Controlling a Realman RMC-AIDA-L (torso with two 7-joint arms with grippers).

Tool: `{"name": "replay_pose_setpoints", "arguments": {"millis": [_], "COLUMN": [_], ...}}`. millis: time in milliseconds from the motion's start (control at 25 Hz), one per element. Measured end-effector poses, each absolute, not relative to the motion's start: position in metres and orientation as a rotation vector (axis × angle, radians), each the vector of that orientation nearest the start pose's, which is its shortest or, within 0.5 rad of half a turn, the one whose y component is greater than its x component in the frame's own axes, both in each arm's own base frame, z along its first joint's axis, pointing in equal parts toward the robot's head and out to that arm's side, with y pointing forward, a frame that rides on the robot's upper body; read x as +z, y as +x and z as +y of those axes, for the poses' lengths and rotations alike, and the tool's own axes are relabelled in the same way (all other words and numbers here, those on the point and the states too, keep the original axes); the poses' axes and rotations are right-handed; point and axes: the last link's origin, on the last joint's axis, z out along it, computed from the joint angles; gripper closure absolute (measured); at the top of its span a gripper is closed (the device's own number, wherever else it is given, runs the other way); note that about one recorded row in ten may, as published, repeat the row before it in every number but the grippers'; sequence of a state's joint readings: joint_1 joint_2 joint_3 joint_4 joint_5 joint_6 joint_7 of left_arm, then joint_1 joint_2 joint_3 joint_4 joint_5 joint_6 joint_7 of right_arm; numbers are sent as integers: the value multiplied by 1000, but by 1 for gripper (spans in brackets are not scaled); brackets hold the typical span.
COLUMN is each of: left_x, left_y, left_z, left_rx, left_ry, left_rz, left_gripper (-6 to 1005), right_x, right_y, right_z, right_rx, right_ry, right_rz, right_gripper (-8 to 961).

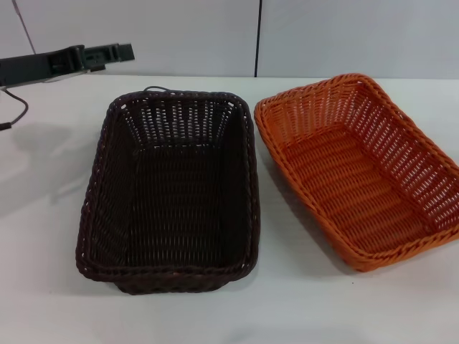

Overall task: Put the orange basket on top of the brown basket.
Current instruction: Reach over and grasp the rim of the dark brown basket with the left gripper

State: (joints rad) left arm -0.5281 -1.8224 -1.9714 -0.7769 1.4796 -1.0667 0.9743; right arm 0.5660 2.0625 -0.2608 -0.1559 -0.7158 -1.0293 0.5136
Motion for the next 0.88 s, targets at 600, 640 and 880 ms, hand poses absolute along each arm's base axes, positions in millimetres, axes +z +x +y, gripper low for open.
{"name": "replay_pose_setpoints", "arguments": {"millis": [600, 640, 880], "left_x": [95, 94, 81], "left_y": [-251, -251, -254], "left_z": [413, 413, 406], "left_rx": [-834, -846, -943], "left_ry": [-2075, -2070, -2035], "left_rz": [-1227, -1216, -1053], "left_gripper": [154, 154, 156], "right_x": [91, 91, 90], "right_y": [375, 375, 373], "right_z": [371, 372, 373], "right_rx": [845, 846, 849], "right_ry": [-1059, -1060, -1063], "right_rz": [814, 813, 813], "right_gripper": [212, 212, 214]}}
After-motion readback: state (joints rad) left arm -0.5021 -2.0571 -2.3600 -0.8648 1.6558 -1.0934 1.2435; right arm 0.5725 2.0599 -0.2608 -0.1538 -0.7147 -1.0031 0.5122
